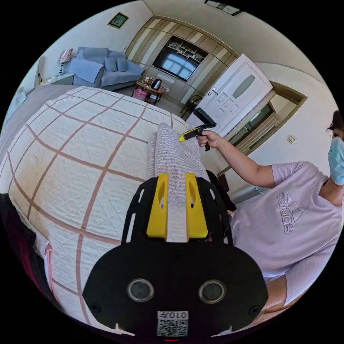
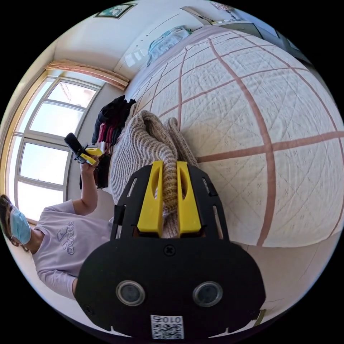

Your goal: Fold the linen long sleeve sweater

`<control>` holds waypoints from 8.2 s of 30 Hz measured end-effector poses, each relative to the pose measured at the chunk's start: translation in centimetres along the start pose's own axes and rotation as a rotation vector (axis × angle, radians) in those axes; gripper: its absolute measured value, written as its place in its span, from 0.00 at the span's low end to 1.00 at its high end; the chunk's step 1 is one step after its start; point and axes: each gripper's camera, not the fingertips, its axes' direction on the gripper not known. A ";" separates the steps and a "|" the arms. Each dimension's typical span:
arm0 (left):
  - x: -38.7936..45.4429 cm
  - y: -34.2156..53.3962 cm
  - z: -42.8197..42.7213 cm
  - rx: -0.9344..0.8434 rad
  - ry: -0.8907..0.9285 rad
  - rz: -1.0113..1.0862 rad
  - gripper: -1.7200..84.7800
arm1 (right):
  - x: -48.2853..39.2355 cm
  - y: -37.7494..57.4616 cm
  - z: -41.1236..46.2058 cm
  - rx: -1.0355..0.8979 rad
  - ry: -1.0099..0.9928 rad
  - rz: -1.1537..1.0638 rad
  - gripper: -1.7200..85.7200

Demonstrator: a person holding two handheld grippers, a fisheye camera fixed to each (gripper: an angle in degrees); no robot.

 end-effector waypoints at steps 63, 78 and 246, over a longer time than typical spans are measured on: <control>-4.1 10.8 0.1 0.187 0.051 -0.406 0.18 | 16.9 29.2 -10.8 0.532 -0.529 0.198 0.11; -5.8 12.5 6.0 0.105 0.337 -0.123 0.16 | 15.2 27.5 -13.3 0.553 -0.438 0.167 0.10; -5.3 34.1 9.3 0.671 0.481 -0.756 0.22 | 27.1 16.1 -7.2 0.485 -0.895 0.405 0.10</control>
